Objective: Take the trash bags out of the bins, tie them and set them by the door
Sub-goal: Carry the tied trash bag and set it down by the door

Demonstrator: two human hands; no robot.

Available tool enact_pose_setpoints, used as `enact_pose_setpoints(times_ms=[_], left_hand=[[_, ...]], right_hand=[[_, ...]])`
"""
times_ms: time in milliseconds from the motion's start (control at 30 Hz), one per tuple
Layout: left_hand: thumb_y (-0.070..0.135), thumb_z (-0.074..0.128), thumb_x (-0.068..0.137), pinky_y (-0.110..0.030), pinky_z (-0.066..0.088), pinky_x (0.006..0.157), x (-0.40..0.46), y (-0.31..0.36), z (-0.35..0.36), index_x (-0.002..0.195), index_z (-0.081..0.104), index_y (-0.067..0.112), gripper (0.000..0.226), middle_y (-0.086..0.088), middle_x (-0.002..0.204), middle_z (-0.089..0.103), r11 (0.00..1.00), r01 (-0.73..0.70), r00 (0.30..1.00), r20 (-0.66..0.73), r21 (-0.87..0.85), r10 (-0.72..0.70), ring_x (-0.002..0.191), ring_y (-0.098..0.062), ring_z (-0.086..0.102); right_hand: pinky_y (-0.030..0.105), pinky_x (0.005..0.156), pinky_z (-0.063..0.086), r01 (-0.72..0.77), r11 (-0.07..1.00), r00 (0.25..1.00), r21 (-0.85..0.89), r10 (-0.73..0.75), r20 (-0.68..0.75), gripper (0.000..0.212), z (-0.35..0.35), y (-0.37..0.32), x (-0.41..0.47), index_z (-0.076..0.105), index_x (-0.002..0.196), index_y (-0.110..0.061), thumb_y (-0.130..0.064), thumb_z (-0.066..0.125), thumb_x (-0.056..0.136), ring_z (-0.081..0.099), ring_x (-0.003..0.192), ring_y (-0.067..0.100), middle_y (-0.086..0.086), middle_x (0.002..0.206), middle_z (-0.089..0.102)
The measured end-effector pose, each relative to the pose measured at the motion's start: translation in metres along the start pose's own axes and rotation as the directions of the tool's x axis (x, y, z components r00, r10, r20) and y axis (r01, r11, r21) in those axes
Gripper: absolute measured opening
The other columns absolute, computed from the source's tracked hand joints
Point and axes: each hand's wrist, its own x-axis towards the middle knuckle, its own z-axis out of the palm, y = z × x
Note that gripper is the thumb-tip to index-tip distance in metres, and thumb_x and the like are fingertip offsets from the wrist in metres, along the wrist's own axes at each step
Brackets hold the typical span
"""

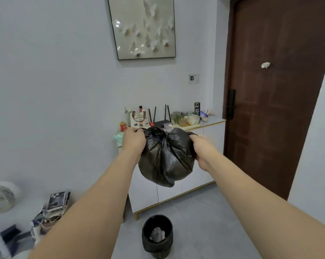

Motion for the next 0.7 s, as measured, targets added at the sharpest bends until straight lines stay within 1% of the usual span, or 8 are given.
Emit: enact_pose_setpoints(times_ms=[167, 267, 333, 433, 500, 533, 633, 700], left_hand=[[0.013, 0.043, 0.096, -0.031, 0.031, 0.061, 0.098, -0.024, 0.053, 0.079, 0.046, 0.01, 0.017, -0.008, 0.075, 0.045, 0.999, -0.009, 0.987, 0.164, 0.035, 0.003, 0.067, -0.019, 0.041], [0.015, 0.045, 0.098, -0.029, 0.033, 0.057, 0.145, -0.033, 0.098, 0.092, 0.056, 0.008, 0.015, -0.006, 0.079, 0.051, 0.999, 0.015, 0.963, 0.269, 0.029, -0.022, 0.064, -0.016, 0.044], [0.014, 0.045, 0.098, -0.029, 0.031, 0.057, 0.162, -0.039, 0.138, 0.096, 0.056, 0.009, 0.012, -0.007, 0.081, 0.049, 1.0, 0.029, 0.932, 0.361, 0.007, -0.03, 0.064, -0.016, 0.042], [0.011, 0.044, 0.097, -0.031, 0.026, 0.057, 0.165, -0.047, 0.203, 0.086, 0.047, 0.01, 0.012, -0.009, 0.079, 0.041, 0.999, 0.046, 0.874, 0.484, 0.011, -0.045, 0.066, -0.018, 0.036], [0.012, 0.044, 0.097, -0.031, 0.028, 0.06, 0.16, -0.05, 0.247, 0.085, 0.047, 0.01, 0.012, -0.01, 0.08, 0.043, 0.999, 0.048, 0.826, 0.562, -0.009, -0.035, 0.071, -0.018, 0.039], [0.011, 0.044, 0.097, -0.032, 0.029, 0.062, 0.157, -0.051, 0.268, 0.084, 0.046, 0.011, 0.013, -0.01, 0.081, 0.043, 0.999, 0.044, 0.801, 0.598, -0.03, -0.017, 0.073, -0.019, 0.04], [0.012, 0.044, 0.097, -0.032, 0.031, 0.063, 0.142, -0.053, 0.326, 0.079, 0.045, 0.01, 0.019, -0.01, 0.078, 0.044, 1.0, 0.009, 0.741, 0.672, -0.015, 0.004, 0.072, -0.019, 0.041], [0.015, 0.045, 0.098, -0.031, 0.035, 0.063, 0.133, -0.055, 0.364, 0.073, 0.047, 0.01, 0.025, -0.008, 0.076, 0.049, 1.0, -0.014, 0.703, 0.712, -0.002, 0.011, 0.071, -0.02, 0.045]], right_hand=[[0.029, 0.068, 0.048, 0.01, 0.998, 0.985, 0.054, 0.0, -0.172, 0.017, 0.015, 0.007, 0.081, 0.065, 0.099, -0.014, -0.017, 0.048, 0.097, 0.061, 0.083, 0.021, 0.007, 0.096, 0.068], [0.031, 0.071, 0.047, 0.048, 0.997, 0.96, 0.067, -0.028, -0.279, 0.015, 0.008, 0.008, 0.121, 0.066, 0.093, -0.013, -0.016, 0.051, 0.095, 0.061, 0.083, 0.022, 0.008, 0.096, 0.068], [0.03, 0.07, 0.046, 0.078, 0.994, 0.934, 0.078, -0.045, -0.353, 0.016, -0.005, 0.009, 0.14, 0.069, 0.09, -0.012, -0.016, 0.053, 0.092, 0.062, 0.083, 0.024, 0.01, 0.097, 0.07], [0.023, 0.057, 0.042, 0.092, 0.993, 0.875, 0.076, -0.044, -0.482, 0.02, -0.039, 0.013, 0.157, 0.065, 0.079, -0.013, -0.014, 0.052, 0.093, 0.056, 0.072, 0.02, 0.005, 0.08, 0.065], [0.018, 0.045, 0.038, 0.107, 0.991, 0.827, 0.08, -0.044, -0.56, 0.022, -0.067, 0.013, 0.165, 0.062, 0.076, -0.014, -0.013, 0.05, 0.094, 0.052, 0.067, 0.017, 0.002, 0.072, 0.06], [0.018, 0.043, 0.038, 0.116, 0.99, 0.803, 0.075, -0.049, -0.594, 0.021, -0.082, 0.012, 0.168, 0.062, 0.077, -0.014, -0.013, 0.05, 0.095, 0.051, 0.066, 0.017, 0.002, 0.072, 0.059], [0.025, 0.051, 0.037, 0.122, 0.991, 0.738, 0.046, -0.06, -0.673, 0.019, -0.13, 0.012, 0.179, 0.064, 0.08, -0.013, -0.013, 0.05, 0.094, 0.051, 0.069, 0.018, 0.003, 0.076, 0.06], [0.026, 0.054, 0.038, 0.15, 0.987, 0.697, 0.053, -0.068, -0.714, 0.019, -0.161, 0.009, 0.185, 0.066, 0.087, -0.009, -0.011, 0.049, 0.094, 0.053, 0.071, 0.02, 0.005, 0.076, 0.061]])
